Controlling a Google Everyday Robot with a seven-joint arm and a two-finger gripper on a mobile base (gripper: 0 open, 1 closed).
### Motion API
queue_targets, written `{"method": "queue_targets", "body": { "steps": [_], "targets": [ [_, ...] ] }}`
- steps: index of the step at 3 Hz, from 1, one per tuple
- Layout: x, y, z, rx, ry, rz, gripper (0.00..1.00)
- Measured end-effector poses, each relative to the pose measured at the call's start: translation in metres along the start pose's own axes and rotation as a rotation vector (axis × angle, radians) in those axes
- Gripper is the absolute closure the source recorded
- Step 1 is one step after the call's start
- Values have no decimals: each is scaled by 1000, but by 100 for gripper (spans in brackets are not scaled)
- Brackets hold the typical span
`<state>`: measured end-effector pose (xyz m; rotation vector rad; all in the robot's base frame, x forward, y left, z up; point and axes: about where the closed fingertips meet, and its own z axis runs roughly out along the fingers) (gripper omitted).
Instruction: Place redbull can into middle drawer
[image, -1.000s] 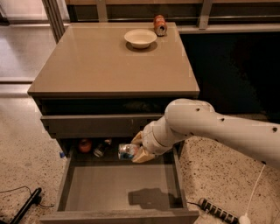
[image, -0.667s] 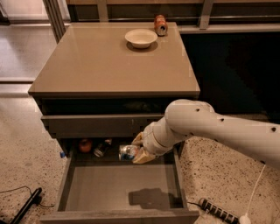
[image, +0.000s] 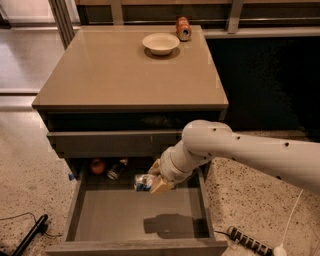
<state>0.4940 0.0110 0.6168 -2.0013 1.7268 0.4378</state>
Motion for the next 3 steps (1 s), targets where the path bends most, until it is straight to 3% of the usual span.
{"method": "queue_targets", "body": {
  "steps": [1,3],
  "targets": [
    [0,0,2,-4,-3,0,100],
    [19,-28,64,-68,-58,45,100]
  ]
}}
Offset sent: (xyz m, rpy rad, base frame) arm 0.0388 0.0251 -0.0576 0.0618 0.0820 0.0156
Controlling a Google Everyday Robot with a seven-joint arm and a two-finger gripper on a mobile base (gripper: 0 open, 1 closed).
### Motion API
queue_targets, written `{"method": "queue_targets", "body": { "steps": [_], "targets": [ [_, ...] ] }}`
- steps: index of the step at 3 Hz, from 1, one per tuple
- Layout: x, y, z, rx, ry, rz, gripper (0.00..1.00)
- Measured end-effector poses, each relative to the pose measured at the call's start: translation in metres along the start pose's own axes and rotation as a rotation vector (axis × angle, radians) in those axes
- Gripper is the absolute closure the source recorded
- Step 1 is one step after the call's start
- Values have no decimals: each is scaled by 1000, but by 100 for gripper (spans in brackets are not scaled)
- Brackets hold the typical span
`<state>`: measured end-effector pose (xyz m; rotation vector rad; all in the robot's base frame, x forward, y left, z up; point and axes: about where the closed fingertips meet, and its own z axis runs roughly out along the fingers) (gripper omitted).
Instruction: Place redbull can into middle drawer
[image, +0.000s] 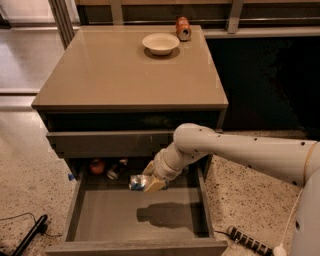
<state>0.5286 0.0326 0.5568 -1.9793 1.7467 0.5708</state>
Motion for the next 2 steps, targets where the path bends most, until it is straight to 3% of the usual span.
{"method": "queue_targets", "body": {
  "steps": [2],
  "targets": [
    [13,0,9,42,-42,-4,100]
  ]
}}
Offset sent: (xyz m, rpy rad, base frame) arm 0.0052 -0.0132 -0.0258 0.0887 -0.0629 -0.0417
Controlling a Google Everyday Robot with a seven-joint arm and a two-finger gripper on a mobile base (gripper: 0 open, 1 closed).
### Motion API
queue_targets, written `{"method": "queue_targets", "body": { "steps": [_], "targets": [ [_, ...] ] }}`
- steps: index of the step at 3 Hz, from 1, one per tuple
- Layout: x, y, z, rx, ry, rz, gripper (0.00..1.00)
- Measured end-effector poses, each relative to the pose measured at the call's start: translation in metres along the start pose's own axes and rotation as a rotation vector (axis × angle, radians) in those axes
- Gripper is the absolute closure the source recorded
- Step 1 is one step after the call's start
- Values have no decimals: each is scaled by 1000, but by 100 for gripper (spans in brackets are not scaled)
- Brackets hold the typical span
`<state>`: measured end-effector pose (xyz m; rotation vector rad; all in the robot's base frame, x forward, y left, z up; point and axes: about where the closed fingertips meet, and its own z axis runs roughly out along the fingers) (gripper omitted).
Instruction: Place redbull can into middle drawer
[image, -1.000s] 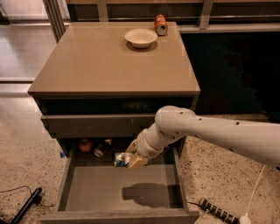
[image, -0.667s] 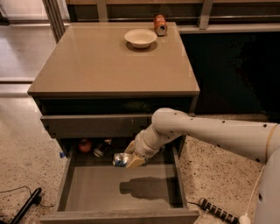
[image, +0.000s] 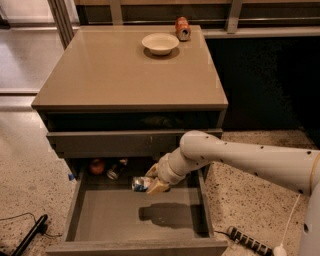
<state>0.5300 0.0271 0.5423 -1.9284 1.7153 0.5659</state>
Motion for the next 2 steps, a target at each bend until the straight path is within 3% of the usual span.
{"method": "queue_targets", "body": {
  "steps": [1,2],
  "targets": [
    [20,-2,28,20,-47,22,100],
    [20,-2,28,20,-47,22,100]
  ]
}}
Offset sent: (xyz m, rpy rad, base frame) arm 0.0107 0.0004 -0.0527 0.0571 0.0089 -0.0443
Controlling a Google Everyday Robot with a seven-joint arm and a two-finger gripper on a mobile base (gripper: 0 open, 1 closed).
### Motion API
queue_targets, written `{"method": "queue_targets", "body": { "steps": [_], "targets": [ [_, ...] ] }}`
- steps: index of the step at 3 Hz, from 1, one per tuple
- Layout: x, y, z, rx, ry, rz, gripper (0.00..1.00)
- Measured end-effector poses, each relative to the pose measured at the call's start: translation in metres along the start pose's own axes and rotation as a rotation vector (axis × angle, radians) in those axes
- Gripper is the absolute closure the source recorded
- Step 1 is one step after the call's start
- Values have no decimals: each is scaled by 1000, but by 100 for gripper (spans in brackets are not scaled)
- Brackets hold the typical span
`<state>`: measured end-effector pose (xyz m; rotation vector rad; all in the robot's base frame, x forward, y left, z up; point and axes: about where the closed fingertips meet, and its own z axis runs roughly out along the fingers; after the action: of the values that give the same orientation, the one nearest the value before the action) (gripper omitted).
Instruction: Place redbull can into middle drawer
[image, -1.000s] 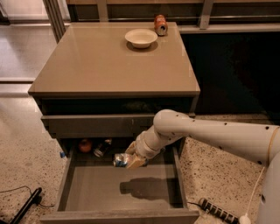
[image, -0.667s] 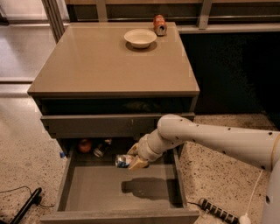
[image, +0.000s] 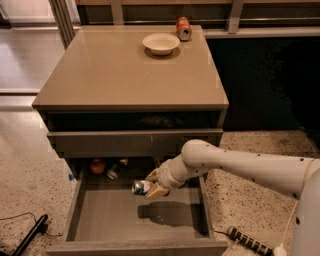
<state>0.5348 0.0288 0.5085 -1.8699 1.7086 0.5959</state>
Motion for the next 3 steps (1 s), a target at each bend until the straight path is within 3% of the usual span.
{"method": "queue_targets", "body": {
  "steps": [1,3],
  "targets": [
    [4,3,11,-25,-8,12,100],
    [23,19,55,-125,-92,48,100]
  ]
}}
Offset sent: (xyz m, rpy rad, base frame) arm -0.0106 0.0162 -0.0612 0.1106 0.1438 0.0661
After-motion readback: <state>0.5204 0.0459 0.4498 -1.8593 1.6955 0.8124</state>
